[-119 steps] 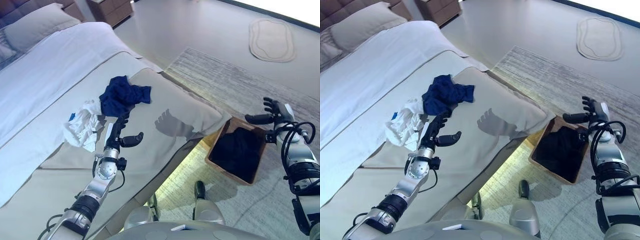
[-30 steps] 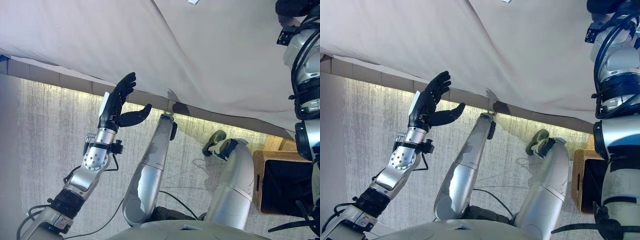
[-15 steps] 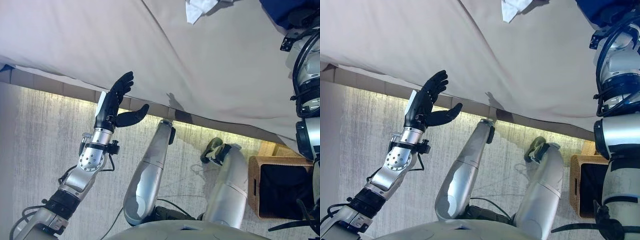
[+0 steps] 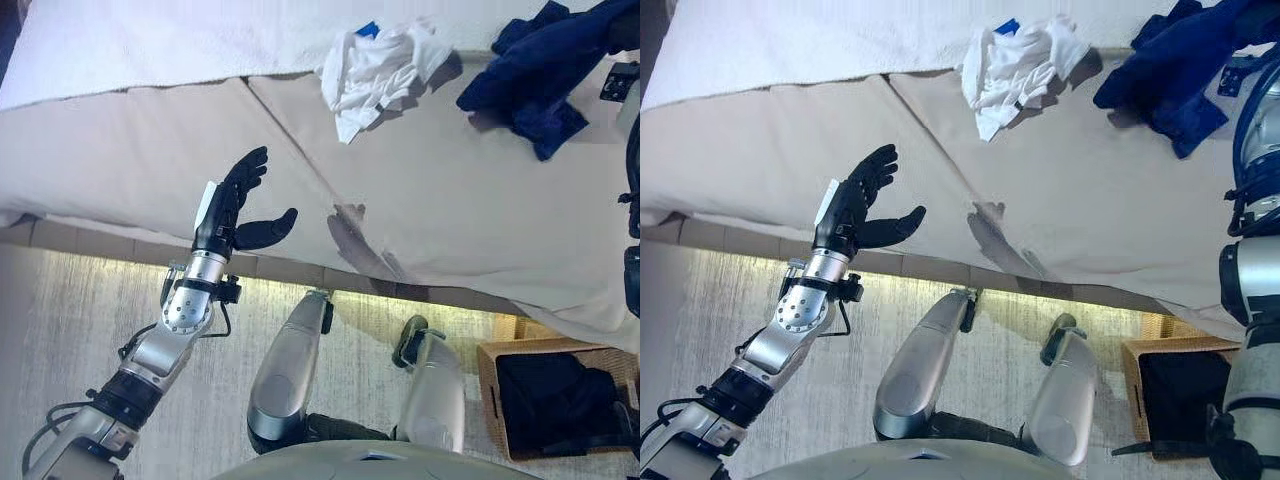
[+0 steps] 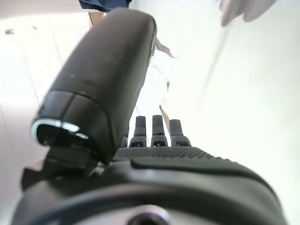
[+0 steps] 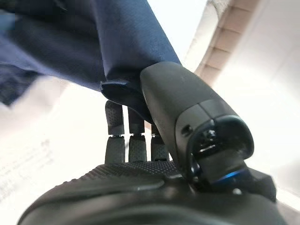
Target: Pick up the clothes from the bed and place them into the basket
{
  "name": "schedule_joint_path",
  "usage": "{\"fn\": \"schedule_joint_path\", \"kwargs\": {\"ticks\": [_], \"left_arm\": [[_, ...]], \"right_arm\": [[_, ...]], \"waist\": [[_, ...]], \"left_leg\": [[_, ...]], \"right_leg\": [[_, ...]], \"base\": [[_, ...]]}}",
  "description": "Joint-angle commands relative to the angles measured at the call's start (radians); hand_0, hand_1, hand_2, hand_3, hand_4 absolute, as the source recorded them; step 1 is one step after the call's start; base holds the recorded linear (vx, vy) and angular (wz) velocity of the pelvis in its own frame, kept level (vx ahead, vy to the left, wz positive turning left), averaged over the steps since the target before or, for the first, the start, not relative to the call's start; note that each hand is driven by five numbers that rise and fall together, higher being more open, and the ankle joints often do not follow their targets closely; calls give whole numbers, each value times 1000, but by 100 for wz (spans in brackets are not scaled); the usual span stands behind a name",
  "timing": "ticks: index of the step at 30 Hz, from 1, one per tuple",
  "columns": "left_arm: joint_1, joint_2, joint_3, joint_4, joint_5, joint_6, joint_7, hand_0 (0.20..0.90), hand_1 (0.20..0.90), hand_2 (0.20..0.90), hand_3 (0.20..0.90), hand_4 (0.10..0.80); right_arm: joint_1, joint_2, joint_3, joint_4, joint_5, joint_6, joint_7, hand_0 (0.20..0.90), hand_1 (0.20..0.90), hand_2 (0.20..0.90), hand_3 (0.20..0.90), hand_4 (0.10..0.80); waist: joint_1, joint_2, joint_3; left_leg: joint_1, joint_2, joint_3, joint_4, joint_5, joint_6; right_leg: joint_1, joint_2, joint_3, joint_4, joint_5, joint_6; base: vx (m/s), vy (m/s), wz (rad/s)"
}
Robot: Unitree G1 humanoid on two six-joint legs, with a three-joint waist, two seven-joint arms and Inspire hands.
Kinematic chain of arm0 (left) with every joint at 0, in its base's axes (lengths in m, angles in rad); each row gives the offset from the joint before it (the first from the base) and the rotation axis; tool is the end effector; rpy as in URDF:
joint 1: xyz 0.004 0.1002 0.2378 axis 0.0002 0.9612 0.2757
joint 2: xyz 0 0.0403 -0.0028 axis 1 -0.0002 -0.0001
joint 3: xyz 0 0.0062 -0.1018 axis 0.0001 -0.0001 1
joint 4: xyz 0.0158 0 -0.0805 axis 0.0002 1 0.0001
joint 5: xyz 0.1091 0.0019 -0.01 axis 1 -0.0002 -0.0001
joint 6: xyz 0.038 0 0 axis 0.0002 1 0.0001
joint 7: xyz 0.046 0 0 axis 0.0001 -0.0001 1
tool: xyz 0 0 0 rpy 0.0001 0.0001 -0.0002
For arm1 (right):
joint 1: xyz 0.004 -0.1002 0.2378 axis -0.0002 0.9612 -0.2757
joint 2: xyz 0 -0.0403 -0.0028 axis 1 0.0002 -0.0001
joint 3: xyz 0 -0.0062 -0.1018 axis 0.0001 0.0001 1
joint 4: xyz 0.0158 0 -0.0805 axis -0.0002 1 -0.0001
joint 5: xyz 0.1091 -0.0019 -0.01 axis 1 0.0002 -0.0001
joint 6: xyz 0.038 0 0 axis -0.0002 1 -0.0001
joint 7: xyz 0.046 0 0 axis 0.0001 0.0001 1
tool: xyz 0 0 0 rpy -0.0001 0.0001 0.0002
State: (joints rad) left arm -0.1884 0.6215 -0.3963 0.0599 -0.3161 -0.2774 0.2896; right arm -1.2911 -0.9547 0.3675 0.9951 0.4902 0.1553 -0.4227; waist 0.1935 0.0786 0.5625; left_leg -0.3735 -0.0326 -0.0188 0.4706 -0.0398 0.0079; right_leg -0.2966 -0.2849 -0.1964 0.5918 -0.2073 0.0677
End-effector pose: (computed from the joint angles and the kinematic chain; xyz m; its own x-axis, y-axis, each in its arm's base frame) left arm 0.2344 0.1856 0.0778 0.9598 -0.1394 0.2435 0.0718 0.9610 0.2669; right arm 0.3294 -0.3207 0.3113 0.6665 -0.6668 0.3335 0.7404 0.6443 -0.1914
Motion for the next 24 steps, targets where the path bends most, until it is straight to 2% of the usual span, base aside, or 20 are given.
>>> {"fn": "schedule_joint_path", "kwargs": {"ticks": [1, 5, 13, 17, 22, 24], "left_arm": [[1, 0, 38, -16, -8, -40, 32, 900, 900, 900, 900, 800], [18, -16, 55, 20, -22, 1, 11, 900, 900, 900, 900, 800], [23, -50, 34, 92, 4, 22, 3, 900, 900, 900, 900, 800], [11, -54, 27, 127, 6, 15, 5, 900, 900, 900, 900, 800], [-2, -61, 24, 175, 3, -3, 18, 900, 900, 900, 900, 800], [-6, -62, 28, 207, 6, -21, 16, 900, 900, 900, 900, 800]], "right_arm": [[-43, -123, 32, -102, -27, -122, 7, 300, 300, 300, 200, 100], [10, -155, -4, -129, -5, -110, 56, 300, 300, 300, 200, 100], [47, -187, -17, -142, 7, -126, 94, 300, 300, 300, 200, 100], [34, -202, -5, -151, 8, -132, 94, 300, 300, 300, 200, 100], [-15, -233, 28, -160, 17, -143, 93, 300, 300, 300, 200, 100], [-44, -251, 44, -167, 23, -149, 92, 300, 300, 300, 200, 100]], "waist": [[-19, -77, -179], [-41, -105, -257], [-80, -138, -380], [-95, -147, -411], [-117, -160, -445], [-131, -166, -455]], "left_leg": [[97, 21, 56, 34, -153, 0], [219, 42, 75, -93, -128, -14], [343, 48, 84, -282, -62, -30], [382, 54, 84, -344, -44, -35], [424, 45, 58, -401, -34, -34], [431, 27, 25, -389, -51, -25]], "right_leg": [[99, 56, -60, -114, 54, -57], [218, 79, -54, -261, 83, -40], [317, 131, -22, -432, 143, -20], [339, 146, -8, -480, 161, -14], [359, 169, 42, -533, 186, -9], [357, 176, 94, -539, 194, -8]], "base": [[80, 50, -11], [109, 31, -17], [47, 17, -9], [0, 24, -8], [3, 34, -18], [25, 93, -22]]}}
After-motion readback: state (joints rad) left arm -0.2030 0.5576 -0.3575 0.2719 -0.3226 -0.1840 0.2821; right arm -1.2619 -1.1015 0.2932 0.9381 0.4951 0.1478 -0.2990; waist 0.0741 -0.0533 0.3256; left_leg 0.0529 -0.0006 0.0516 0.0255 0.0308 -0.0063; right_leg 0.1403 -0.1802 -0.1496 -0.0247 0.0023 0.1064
